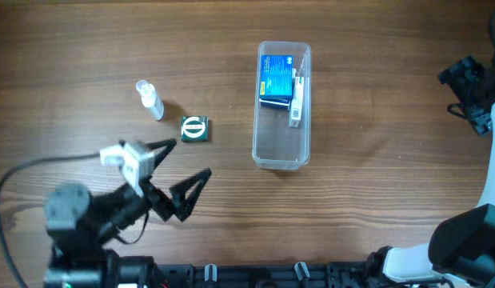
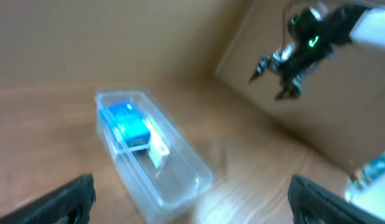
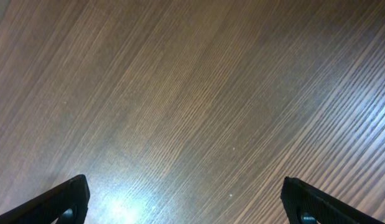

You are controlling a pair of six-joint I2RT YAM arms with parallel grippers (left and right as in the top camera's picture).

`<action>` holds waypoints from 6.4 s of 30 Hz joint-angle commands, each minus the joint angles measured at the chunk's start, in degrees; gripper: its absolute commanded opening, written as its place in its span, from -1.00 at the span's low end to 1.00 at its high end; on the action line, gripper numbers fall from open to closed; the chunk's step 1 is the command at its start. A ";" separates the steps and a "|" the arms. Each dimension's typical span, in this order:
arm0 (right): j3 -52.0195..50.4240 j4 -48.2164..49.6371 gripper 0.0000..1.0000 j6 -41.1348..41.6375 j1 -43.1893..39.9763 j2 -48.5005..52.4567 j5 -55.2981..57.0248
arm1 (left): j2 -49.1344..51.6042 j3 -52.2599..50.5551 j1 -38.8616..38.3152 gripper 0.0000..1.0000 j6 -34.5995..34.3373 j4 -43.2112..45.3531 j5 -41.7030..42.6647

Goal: Pack container
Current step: 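Reach the left gripper to the green Zam-Buk box and grasp it, then carry the Zam-Buk box into the container's near end and release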

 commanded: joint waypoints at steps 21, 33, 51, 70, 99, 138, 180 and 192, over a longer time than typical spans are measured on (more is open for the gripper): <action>-0.24 0.13 0.99 1.09 -0.17 0.66 1.01 | 53.18 45.38 -28.76 0.99 -16.11 -35.87 -55.41; -0.24 0.13 1.00 1.07 -0.17 0.66 1.01 | 70.62 45.35 -23.32 0.99 -15.98 -37.46 -54.18; -0.24 0.13 0.99 1.09 -0.17 0.66 1.01 | 85.37 45.35 -17.33 0.99 -9.62 -32.00 -47.19; -0.24 0.13 0.99 1.09 -0.17 0.66 1.01 | 88.41 45.20 -16.50 0.99 -8.57 -30.05 -48.89; -0.24 0.13 1.00 1.07 -0.17 0.66 1.01 | 92.76 45.18 -17.33 0.99 -8.13 -28.81 -44.30; -0.24 0.13 1.00 1.07 -0.17 0.66 1.01 | 89.15 47.39 -17.35 0.25 -8.31 -30.67 -44.24; -0.24 0.13 0.99 1.09 -0.17 0.66 1.01 | 84.85 49.77 -44.22 0.32 -27.15 -21.49 -40.72; -0.24 0.13 0.99 1.09 -0.17 0.66 1.01 | 88.56 49.75 -45.33 0.43 -28.39 -20.57 -40.65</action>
